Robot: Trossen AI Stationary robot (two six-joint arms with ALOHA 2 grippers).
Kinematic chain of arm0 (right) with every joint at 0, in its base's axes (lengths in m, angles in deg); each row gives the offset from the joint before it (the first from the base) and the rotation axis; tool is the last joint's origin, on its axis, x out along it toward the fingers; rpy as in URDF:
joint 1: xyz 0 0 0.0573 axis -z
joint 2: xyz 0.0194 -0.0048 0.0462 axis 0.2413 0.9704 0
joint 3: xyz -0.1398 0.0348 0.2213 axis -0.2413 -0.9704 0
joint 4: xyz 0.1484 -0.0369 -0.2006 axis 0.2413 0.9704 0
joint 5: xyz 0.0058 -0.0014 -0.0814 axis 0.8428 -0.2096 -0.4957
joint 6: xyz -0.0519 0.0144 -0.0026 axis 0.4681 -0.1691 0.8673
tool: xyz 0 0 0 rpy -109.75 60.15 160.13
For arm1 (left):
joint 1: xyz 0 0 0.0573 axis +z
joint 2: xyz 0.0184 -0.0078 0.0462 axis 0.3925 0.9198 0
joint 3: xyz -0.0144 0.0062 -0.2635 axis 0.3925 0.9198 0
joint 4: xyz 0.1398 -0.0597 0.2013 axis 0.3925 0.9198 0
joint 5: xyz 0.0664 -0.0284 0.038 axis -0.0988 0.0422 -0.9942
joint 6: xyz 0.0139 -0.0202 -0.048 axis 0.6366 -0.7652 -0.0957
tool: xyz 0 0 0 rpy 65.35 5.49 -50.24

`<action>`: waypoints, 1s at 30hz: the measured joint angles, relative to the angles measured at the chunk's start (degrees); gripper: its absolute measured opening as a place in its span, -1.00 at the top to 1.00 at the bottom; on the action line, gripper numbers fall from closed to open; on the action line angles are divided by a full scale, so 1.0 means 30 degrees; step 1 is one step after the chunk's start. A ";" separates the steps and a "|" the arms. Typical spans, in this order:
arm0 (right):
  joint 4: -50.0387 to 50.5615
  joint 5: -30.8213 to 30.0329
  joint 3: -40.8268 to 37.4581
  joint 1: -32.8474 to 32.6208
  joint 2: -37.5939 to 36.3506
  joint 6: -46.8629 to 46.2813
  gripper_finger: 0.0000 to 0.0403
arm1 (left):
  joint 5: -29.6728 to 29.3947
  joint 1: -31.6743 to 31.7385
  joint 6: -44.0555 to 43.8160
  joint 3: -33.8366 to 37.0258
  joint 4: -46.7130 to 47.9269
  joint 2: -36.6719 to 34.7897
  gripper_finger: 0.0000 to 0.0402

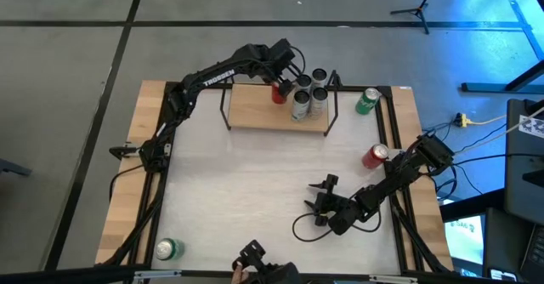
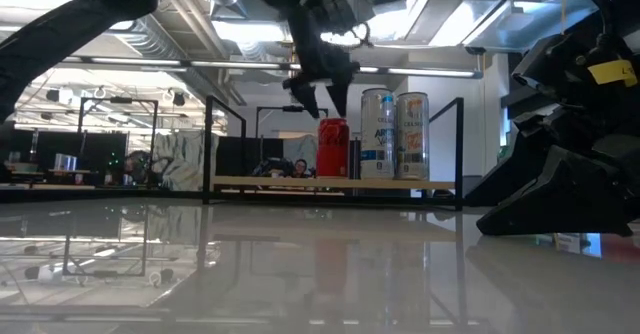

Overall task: Place canned beverage on shelf
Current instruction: Put the red soda can on the shelf aligned with the other red soda can

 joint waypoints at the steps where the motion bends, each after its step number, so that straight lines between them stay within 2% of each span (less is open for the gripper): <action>1: 0.0003 -0.0002 0.0000 0.0000 0.0000 0.0000 -0.42 | -0.0323 -0.0071 0.0000 -0.0364 0.0217 -0.0135 -0.84; 5: 0.0033 -0.0013 0.0000 0.0000 0.0000 0.0000 -0.42 | -0.2076 -0.0770 0.0540 -0.0520 0.0287 -0.1532 -0.84; 9: 0.0012 -0.0014 0.0000 -0.0002 0.0000 0.0010 -0.42 | -0.4235 -0.2166 0.0833 -0.0534 0.1888 -0.3212 -0.84; 16: -0.0095 -0.0046 0.0000 0.0102 -0.0007 0.0138 -0.42 | -0.4603 -0.6051 0.0526 0.1016 0.3759 -0.4757 -0.84; 20: -0.0023 0.0156 0.0038 0.0109 -0.0064 -0.0346 -0.42 | -0.6417 -0.8547 -0.0831 0.3713 0.3669 -0.5842 -0.84; 25: 0.1180 0.1196 0.0066 0.0146 -0.1179 -0.0500 -0.42 | -0.8453 -1.1533 -0.2967 0.9024 0.2616 -0.7722 -0.84; 30: 0.3490 0.2156 0.0162 0.0152 -0.3419 -0.0481 -0.42 | -0.8623 -1.3378 -0.3045 1.4804 -0.1957 -1.0773 -0.84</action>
